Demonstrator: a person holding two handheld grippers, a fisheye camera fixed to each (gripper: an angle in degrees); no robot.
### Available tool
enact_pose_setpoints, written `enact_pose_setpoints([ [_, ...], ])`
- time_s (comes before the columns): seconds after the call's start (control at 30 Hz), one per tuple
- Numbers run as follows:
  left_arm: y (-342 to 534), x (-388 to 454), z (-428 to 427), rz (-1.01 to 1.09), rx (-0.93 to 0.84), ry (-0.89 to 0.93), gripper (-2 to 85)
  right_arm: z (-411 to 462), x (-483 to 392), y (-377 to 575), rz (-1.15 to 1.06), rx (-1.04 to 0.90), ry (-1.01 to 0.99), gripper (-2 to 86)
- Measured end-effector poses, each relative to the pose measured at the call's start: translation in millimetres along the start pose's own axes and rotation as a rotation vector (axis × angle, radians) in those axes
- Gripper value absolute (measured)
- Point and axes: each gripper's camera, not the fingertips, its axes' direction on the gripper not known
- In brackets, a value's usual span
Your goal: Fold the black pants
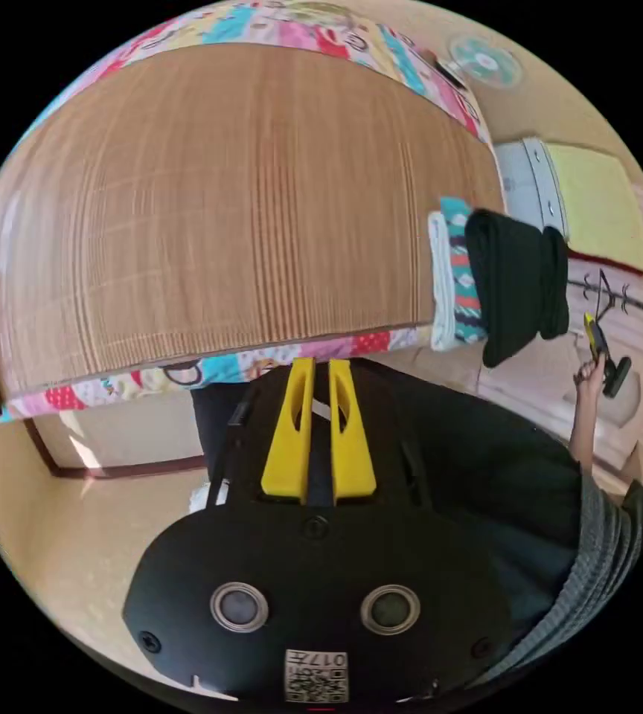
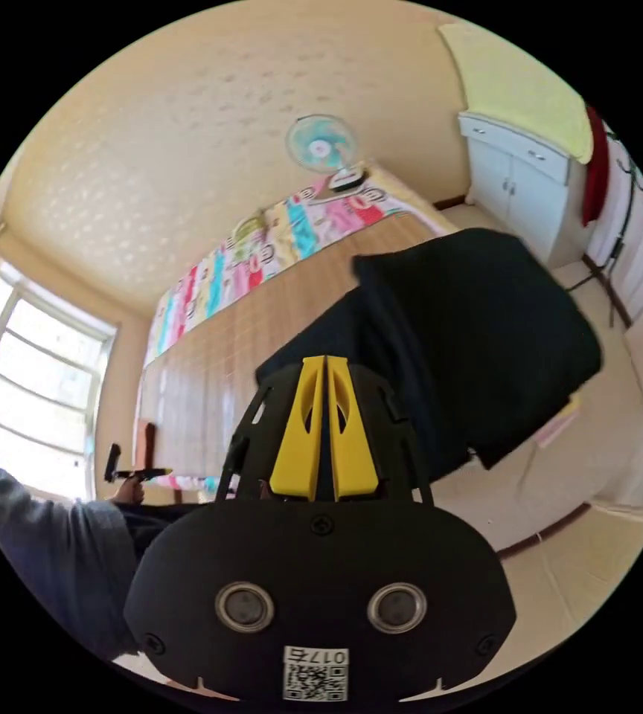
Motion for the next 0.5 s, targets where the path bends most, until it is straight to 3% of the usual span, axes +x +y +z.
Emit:
enact_pose_setpoints([
  [0.07, 27.8, -71.0, -20.7, -0.186, 0.088, 0.067, -0.4, 65.1, -41.2, 13.8, -0.087, -0.137, -0.265, 0.9],
  [0.1, 48.5, -123.5, -22.8, -0.348, 0.104, 0.181, -0.6, 80.8, -49.8, 16.5, -0.076, -0.150, -0.333, 0.9],
  [0.17, 87.3, -200.0, -18.6, -0.621, 0.149, 0.414, -0.8, 143.2, -87.4, 23.6, -0.036, -0.171, -0.711, 0.7],
  [0.27, 162.3, -292.6, -27.7, -0.992, 0.429, 0.724, -0.8, 213.8, -147.4, 26.0, -0.038, -0.252, -1.098, 0.6],
  [0.37, 207.0, -357.8, -49.1, -1.172, 0.584, 0.824, -0.4, 263.1, -204.1, 31.1, -0.062, -0.352, -1.138, 0.5],
  [0.5, 210.8, -448.4, -104.8, -1.110, 0.579, 0.760, 4.3, 315.3, -247.9, 48.4, -0.041, -0.455, -1.085, 0.5],
])
